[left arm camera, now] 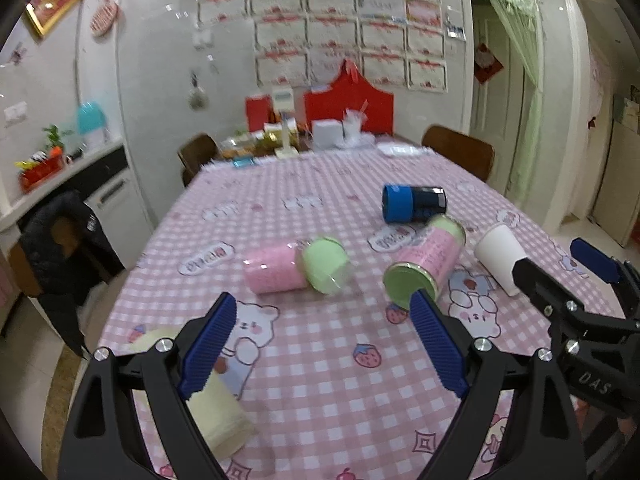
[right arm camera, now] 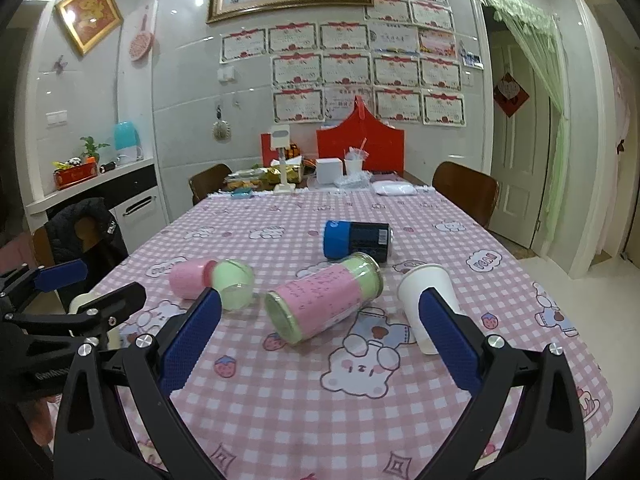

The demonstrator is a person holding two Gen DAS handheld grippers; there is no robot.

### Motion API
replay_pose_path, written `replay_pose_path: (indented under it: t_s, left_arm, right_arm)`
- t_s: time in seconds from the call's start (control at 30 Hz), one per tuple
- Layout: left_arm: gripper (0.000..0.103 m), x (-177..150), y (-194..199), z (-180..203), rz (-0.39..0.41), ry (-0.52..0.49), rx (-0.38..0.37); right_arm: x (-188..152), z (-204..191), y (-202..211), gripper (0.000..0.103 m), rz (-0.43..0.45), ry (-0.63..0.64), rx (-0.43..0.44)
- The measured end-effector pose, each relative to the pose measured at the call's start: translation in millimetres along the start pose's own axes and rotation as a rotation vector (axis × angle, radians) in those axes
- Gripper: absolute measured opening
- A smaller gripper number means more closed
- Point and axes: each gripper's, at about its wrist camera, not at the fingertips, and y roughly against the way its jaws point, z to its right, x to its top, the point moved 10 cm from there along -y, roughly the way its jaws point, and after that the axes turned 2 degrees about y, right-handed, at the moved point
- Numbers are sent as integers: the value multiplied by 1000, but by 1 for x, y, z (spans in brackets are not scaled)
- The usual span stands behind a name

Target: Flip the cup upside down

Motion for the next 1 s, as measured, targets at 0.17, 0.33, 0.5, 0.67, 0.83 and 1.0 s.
replay_pose_path:
  t_s: [0.17,0.33,0.5,0.67,0.83,1.0]
  left_arm:
    - [87,4,-32,8,-65,-17,-11]
    - [87,8,-60,28,-119,-33,-50]
    - [87,14,-88,51,-169,-67,-82]
    - [87,21,-116,83,-218,-113,-143]
    - [87,18,-143,113,-277,-169,-182]
    - [87,6,-164,121,-327,-173,-186]
  right_arm:
    - [-2,23,-22,95,-44,-30,-18]
    - [-4,40,-42,95,-83,-35,-32]
    - [-8,62,-60,95,-129,-54,-56]
    - [-6,86,-72,95,-154,-107,-72]
    - [-6,105,-74,95,-163,-133,-94]
    - [-9,108,-77,95,-179,-134,-99]
